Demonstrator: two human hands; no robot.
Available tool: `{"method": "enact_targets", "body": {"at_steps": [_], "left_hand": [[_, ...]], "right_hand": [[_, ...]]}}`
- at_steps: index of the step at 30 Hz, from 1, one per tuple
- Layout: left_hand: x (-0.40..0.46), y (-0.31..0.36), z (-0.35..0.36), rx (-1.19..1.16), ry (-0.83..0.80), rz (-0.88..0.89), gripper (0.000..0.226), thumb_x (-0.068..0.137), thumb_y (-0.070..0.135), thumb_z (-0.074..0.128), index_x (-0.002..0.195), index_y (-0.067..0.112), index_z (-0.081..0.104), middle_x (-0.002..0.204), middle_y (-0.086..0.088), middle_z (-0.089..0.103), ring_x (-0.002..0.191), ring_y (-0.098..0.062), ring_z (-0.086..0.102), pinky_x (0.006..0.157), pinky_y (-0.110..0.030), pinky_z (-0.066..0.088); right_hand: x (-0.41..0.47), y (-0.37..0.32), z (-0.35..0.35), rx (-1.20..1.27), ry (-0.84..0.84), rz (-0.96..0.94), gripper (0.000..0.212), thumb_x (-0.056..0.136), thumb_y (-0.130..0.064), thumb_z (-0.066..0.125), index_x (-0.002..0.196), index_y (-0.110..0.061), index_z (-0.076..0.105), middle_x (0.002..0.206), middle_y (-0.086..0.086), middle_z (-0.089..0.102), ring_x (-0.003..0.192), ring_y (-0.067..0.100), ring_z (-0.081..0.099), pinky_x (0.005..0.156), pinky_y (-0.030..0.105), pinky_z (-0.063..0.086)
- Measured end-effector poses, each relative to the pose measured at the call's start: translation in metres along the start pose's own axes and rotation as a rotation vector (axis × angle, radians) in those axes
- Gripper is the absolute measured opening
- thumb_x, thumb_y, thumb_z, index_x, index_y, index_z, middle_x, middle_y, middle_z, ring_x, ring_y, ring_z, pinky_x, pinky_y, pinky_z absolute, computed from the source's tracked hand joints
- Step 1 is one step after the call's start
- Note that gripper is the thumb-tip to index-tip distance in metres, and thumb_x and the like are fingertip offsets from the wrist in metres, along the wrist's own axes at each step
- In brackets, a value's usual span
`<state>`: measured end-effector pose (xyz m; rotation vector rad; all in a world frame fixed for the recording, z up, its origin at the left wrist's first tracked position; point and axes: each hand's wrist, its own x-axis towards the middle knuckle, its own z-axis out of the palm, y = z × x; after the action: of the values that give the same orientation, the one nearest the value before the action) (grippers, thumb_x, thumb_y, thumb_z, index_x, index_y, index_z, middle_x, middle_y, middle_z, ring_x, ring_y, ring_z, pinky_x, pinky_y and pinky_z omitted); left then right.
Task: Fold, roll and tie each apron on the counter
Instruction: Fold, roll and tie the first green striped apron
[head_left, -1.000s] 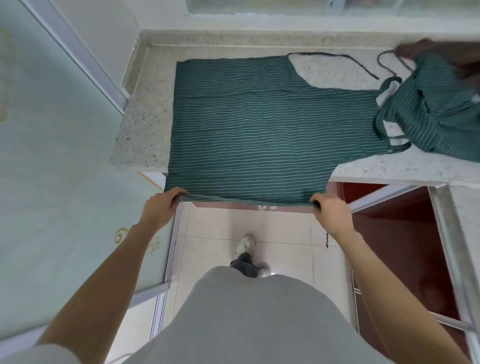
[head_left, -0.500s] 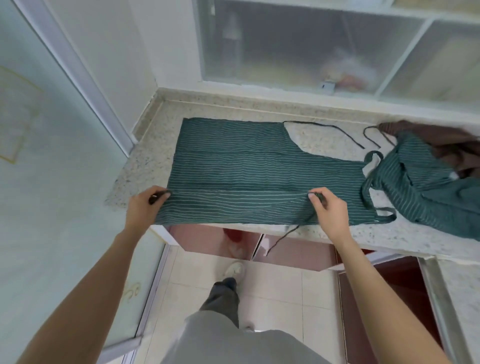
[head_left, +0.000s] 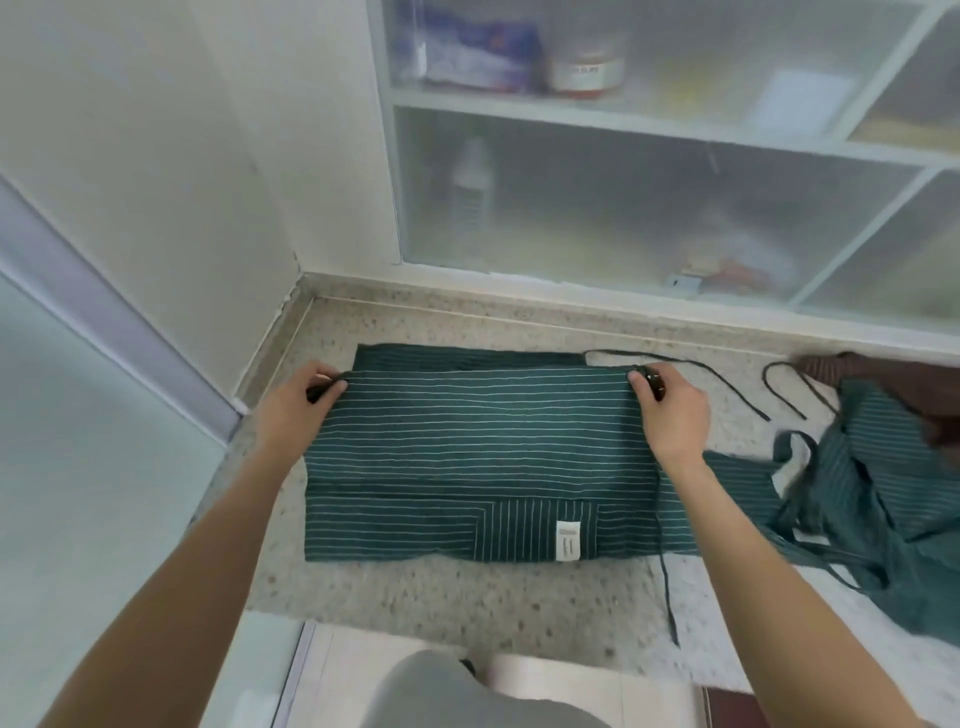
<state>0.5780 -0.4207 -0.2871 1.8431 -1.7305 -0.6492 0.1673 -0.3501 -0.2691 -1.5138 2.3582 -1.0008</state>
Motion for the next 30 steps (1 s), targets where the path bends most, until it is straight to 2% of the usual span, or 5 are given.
{"method": "enact_targets", "body": {"at_steps": [8, 17, 21, 26, 30], "left_hand": [[0.115, -0.011, 0.043, 0.116, -0.131, 0.026, 0.018, 0.095, 0.032, 0.051, 0.102, 0.020, 0.062, 0.090, -0.001, 0.066, 0.083, -0.024, 0.061, 0.069, -0.033, 0.048], [0.181, -0.046, 0.097, 0.211, -0.264, -0.042, 0.027, 0.096, 0.030, 0.050, 0.110, 0.015, 0.066, 0.097, -0.008, 0.071, 0.082, -0.025, 0.063, 0.069, -0.033, 0.050], [0.188, -0.054, 0.109, 0.213, -0.242, -0.106, 0.031, 0.094, 0.036, 0.053, 0.114, 0.017, 0.067, 0.107, -0.007, 0.070, 0.092, -0.025, 0.064, 0.078, -0.034, 0.051], [0.198, -0.053, 0.117, 0.366, -0.196, -0.087, 0.028, 0.094, 0.038, 0.051, 0.109, 0.020, 0.067, 0.100, -0.006, 0.070, 0.086, -0.026, 0.063, 0.061, -0.028, 0.042], [0.201, -0.059, 0.125, 0.425, -0.103, -0.009, 0.016, 0.089, 0.030, 0.060, 0.098, 0.017, 0.063, 0.098, -0.008, 0.064, 0.088, -0.027, 0.058, 0.067, -0.036, 0.047]], "right_hand": [[0.090, 0.005, 0.072, -0.147, -0.146, 0.158, 0.030, 0.099, -0.028, 0.045, 0.110, -0.003, 0.057, 0.091, 0.019, 0.066, 0.078, 0.034, 0.060, 0.059, 0.030, 0.037], [0.142, 0.036, 0.141, -0.262, -0.434, 0.217, 0.030, 0.100, -0.025, 0.040, 0.118, -0.004, 0.051, 0.098, 0.022, 0.065, 0.079, 0.034, 0.059, 0.062, 0.033, 0.043], [0.151, 0.044, 0.156, -0.384, -0.467, 0.208, 0.032, 0.099, -0.029, 0.042, 0.121, -0.007, 0.053, 0.099, 0.021, 0.065, 0.083, 0.036, 0.061, 0.061, 0.033, 0.046], [0.159, 0.043, 0.170, -0.554, -0.438, 0.167, 0.029, 0.098, -0.032, 0.043, 0.108, -0.009, 0.059, 0.086, 0.016, 0.067, 0.074, 0.032, 0.061, 0.054, 0.030, 0.043], [0.162, 0.041, 0.184, -0.675, -0.438, 0.211, 0.025, 0.096, -0.035, 0.046, 0.103, -0.012, 0.055, 0.086, 0.012, 0.064, 0.068, 0.027, 0.056, 0.053, 0.029, 0.040]]}}
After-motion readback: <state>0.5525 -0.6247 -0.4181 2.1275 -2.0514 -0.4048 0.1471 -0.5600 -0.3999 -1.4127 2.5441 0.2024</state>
